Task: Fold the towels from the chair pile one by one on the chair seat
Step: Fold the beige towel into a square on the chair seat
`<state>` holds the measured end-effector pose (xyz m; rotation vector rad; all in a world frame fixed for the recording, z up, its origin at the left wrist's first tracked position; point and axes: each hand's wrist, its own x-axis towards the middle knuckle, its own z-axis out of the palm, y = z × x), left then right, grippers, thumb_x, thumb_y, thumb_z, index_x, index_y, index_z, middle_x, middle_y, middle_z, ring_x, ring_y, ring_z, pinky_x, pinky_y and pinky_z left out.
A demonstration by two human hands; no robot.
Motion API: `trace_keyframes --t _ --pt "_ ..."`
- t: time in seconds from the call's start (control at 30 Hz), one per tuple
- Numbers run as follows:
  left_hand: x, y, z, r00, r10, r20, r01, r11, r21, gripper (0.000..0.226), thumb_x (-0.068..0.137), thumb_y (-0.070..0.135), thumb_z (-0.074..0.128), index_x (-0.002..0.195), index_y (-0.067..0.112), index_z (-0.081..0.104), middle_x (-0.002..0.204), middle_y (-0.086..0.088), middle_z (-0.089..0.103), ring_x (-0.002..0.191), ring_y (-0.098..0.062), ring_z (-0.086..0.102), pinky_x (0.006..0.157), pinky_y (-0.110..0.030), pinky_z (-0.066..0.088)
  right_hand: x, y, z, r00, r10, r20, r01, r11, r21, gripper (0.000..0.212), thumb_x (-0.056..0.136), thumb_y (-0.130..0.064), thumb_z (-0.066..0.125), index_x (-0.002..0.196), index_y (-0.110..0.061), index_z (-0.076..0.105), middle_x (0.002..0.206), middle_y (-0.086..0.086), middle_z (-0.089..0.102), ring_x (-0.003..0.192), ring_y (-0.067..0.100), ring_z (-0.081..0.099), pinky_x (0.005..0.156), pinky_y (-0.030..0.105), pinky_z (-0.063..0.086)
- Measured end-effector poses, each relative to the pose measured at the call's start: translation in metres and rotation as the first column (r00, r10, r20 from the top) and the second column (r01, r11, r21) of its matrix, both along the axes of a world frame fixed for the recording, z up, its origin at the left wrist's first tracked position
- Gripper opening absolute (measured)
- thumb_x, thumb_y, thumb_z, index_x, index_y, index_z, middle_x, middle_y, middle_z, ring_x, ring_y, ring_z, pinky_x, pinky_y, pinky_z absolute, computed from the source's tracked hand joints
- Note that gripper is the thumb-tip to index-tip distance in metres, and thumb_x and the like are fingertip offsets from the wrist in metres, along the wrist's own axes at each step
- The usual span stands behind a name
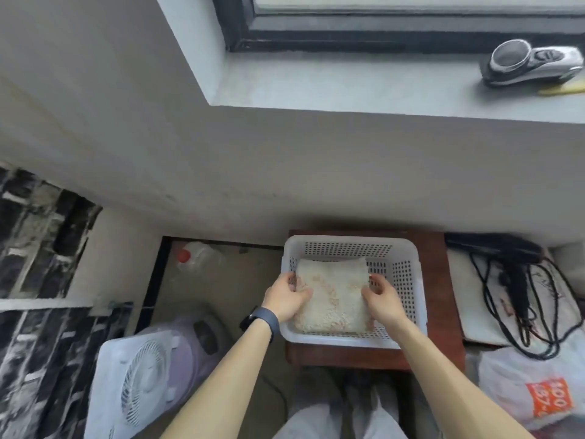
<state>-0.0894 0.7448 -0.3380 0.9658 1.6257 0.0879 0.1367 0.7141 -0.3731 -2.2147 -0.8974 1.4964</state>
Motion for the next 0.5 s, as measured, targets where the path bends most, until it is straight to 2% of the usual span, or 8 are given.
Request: trace_keyframes --t 0.1,0.2,0.27,0.3,0.33,0.4,0.47,0.5 --pt "0.001 -0.002 0.003 0.966 -0.178 -0.19 0.196 0.977 0.081 0.059 0.089 0.039 0.062 0.142 0.027 0.04 0.133 0.0 0.056 0.117 -0.024 0.057 0.092 -0.032 0.048 -0.006 0.009 -0.023 0.999 0.041 -0.021 -0.042 0.997 -0.069 0.05 0.101 -0.026 0.051 0.149 -0.019 0.039 0.138 0.008 0.058 0.115 0.03 0.062 0.097 0.046 0.053" --pt "0.009 -0.007 0.006 0.818 -0.36 -0.449 0.467 0.871 0.152 0.047 0.092 0.033 0.052 0.138 0.028 0.041 0.14 0.0 0.044 0.116 -0.028 0.055 0.086 -0.037 0.048 -0.01 0.009 -0.032 0.995 0.018 0.097 -0.013 0.998 -0.056 0.049 0.099 -0.025 0.052 0.145 -0.011 0.043 0.141 0.012 0.055 0.123 0.033 0.057 0.101 0.043 0.049" --pt "0.018 -0.007 0.0 0.692 -0.471 -0.547 0.649 0.738 0.186 0.047 0.093 0.021 0.051 0.139 0.024 0.04 0.141 -0.002 0.043 0.123 -0.027 0.049 0.092 -0.04 0.046 -0.01 0.003 -0.032 0.967 0.064 0.246 -0.07 0.997 0.013 0.051 0.095 -0.027 0.054 0.143 -0.01 0.044 0.141 0.015 0.052 0.125 0.034 0.054 0.103 0.046 0.047" --pt "0.023 -0.006 -0.006 0.586 -0.532 -0.61 0.756 0.63 0.178 0.051 0.091 0.015 0.051 0.141 0.021 0.039 0.142 -0.004 0.043 0.127 -0.027 0.045 0.1 -0.041 0.042 -0.009 -0.002 -0.032 0.94 0.125 0.316 -0.152 0.986 0.063 0.053 0.093 -0.029 0.055 0.142 -0.011 0.044 0.141 0.014 0.051 0.126 0.033 0.051 0.104 0.047 0.046" --pt "0.026 -0.004 -0.013 0.467 -0.58 -0.667 0.844 0.517 0.141 0.056 0.09 0.012 0.051 0.143 0.019 0.037 0.144 -0.007 0.042 0.131 -0.028 0.041 0.108 -0.043 0.034 -0.009 -0.006 -0.03 0.894 0.224 0.388 -0.286 0.952 0.11 0.056 0.09 -0.03 0.056 0.142 -0.013 0.044 0.143 0.014 0.048 0.127 0.032 0.048 0.106 0.047 0.044" --pt "0.03 0.002 -0.027 0.261 -0.646 -0.717 0.931 0.365 0.011 0.059 0.094 0.015 0.046 0.15 0.013 0.026 0.154 -0.016 0.031 0.14 -0.035 0.029 0.119 -0.051 0.013 -0.01 -0.014 -0.032 0.728 0.481 0.489 -0.606 0.785 0.131 0.07 0.082 -0.034 0.056 0.148 -0.019 0.039 0.155 0.012 0.036 0.138 0.033 0.036 0.112 0.048 0.036" --pt "0.03 0.011 -0.041 0.115 -0.683 -0.721 0.947 0.294 -0.127 0.058 0.101 0.02 0.033 0.155 0.011 0.012 0.16 -0.02 0.015 0.146 -0.038 0.017 0.12 -0.054 -0.003 -0.01 -0.013 -0.036 0.52 0.697 0.494 -0.817 0.575 0.049 0.085 0.081 -0.038 0.051 0.158 -0.026 0.018 0.168 0.007 0.006 0.153 0.029 0.008 0.122 0.051 0.017" --pt "0.03 0.016 -0.046 0.065 -0.691 -0.72 0.947 0.27 -0.174 0.057 0.103 0.021 0.027 0.156 0.011 0.006 0.161 -0.021 0.011 0.147 -0.039 0.015 0.119 -0.054 -0.008 -0.008 -0.009 -0.04 0.446 0.756 0.479 -0.861 0.508 0.001 0.088 0.083 -0.039 0.047 0.16 -0.028 0.005 0.168 0.003 -0.01 0.154 0.025 -0.008 0.124 0.052 0.006"
